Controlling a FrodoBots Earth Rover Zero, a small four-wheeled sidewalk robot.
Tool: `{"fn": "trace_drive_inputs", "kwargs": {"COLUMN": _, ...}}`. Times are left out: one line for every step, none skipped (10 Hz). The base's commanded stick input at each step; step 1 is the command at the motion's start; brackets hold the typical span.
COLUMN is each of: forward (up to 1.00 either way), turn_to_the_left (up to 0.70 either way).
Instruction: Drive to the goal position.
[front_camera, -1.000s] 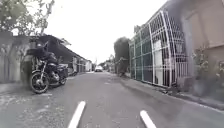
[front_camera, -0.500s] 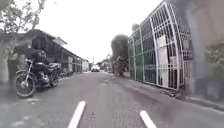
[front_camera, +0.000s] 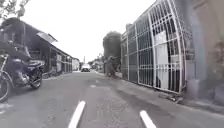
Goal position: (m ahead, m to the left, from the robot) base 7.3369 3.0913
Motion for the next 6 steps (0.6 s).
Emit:
{"fn": "trace_drive_inputs", "kwargs": {"forward": 0.85, "turn_to_the_left": 0.0}}
{"fn": "trace_drive_inputs", "kwargs": {"forward": 0.85, "turn_to_the_left": 0.0}}
{"fn": "trace_drive_inputs", "kwargs": {"forward": 0.85, "turn_to_the_left": 0.0}}
{"fn": "trace_drive_inputs", "kwargs": {"forward": 0.85, "turn_to_the_left": 0.0}}
{"fn": "trace_drive_inputs", "kwargs": {"forward": 0.85, "turn_to_the_left": 0.01}}
{"fn": "trace_drive_inputs", "kwargs": {"forward": 0.85, "turn_to_the_left": 0.02}}
